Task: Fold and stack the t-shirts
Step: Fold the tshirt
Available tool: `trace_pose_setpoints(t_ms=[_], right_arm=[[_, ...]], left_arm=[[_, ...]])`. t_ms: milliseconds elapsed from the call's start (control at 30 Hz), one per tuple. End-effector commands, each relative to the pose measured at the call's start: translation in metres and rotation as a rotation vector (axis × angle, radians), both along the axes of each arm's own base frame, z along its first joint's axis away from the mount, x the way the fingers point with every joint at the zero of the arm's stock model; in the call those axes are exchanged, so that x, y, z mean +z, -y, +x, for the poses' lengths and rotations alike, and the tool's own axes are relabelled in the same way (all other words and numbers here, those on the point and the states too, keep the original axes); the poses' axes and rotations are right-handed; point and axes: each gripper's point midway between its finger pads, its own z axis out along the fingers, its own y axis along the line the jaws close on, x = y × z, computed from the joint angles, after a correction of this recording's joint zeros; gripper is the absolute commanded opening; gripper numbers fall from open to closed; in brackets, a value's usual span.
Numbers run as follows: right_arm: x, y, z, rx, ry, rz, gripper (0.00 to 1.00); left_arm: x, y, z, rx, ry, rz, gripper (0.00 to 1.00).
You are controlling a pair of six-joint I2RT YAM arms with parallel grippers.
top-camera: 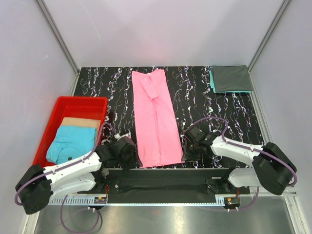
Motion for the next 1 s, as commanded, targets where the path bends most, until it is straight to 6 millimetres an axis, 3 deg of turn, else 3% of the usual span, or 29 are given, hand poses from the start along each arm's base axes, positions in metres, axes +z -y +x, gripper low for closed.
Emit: trace_pose_setpoints(t_ms=[0, 267, 433, 700, 733, 867, 967], right_arm=[[-0.009, 0.002, 0.005, 0.004, 0.025, -0.027, 0.31], [-0.011, 0.006, 0.001, -0.001, 0.022, -0.036, 0.11], [-0.007, 0.004, 0.002, -0.005, 0.026, -0.023, 0.07], [-0.004, 0.002, 0.002, -0.013, 0.025, -0.005, 0.0], [0.0, -0.001, 0.001, -0.008, 0.027, 0.017, 0.0], [0.008, -0.001, 0.002, -0.011, 0.045, 0.025, 0.0], [0.011, 0.001, 0.003, -0.014, 0.055, 0.021, 0.0]], left_arm=[[0.0, -0.001, 0.009, 0.038, 0.019, -0.021, 0.49], [-0.006, -0.005, 0.013, 0.067, 0.015, -0.028, 0.47], [-0.008, -0.003, 0.011, 0.057, 0.004, -0.03, 0.39], [-0.003, -0.002, 0.011, 0.02, 0.032, -0.046, 0.21], [0.006, 0.016, 0.011, -0.02, 0.043, -0.145, 0.08], [0.009, 0.025, 0.011, -0.028, 0.037, -0.194, 0.06], [0.006, 0.016, 0.011, -0.01, 0.027, -0.138, 0.17]])
